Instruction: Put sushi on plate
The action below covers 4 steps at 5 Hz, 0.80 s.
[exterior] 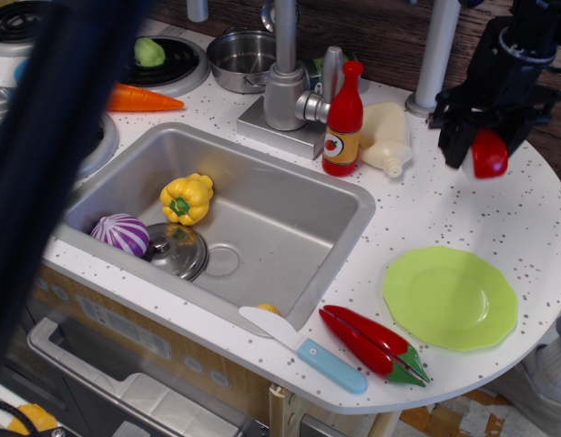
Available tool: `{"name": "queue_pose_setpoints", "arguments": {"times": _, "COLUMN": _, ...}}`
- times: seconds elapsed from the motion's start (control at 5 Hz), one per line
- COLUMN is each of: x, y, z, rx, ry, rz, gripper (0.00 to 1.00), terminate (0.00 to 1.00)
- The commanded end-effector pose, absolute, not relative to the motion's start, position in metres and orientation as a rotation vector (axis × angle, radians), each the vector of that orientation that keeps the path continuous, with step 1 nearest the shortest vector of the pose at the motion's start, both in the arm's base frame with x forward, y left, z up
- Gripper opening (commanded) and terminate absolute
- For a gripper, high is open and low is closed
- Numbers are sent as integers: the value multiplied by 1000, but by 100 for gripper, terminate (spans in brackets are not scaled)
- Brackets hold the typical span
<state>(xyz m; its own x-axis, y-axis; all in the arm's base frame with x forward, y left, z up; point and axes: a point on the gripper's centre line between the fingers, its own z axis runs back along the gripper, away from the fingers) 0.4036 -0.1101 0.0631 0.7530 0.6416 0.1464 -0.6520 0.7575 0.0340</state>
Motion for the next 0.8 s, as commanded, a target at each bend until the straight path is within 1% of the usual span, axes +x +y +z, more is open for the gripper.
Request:
{"name": "queue_pose_setpoints", "arguments": {"times": 0.0, "x": 367, "y": -117, "z": 91, "rx": 4, "ry": -189, "rz": 742, "gripper": 0, "terminate": 0}}
{"name": "queue_pose_setpoints", "arguments": {"times": 0.2, "x": 348, "y": -124, "z": 80, "rx": -36, "ry": -166, "rz": 751, "gripper": 0, "terminate": 0}}
{"name": "queue_pose_setpoints", "arguments": {"times": 0.4, "x": 338, "y": -127, "z": 68, "rx": -77, "ry": -152, "rz": 731, "gripper": 0, "terminate": 0}}
{"name": "queue_pose_setpoints", "arguments": {"times": 0.6, "x": 330, "y": -132, "z": 59, "rx": -95, "ry": -141, "rz": 708, "gripper": 0, "terminate": 0}}
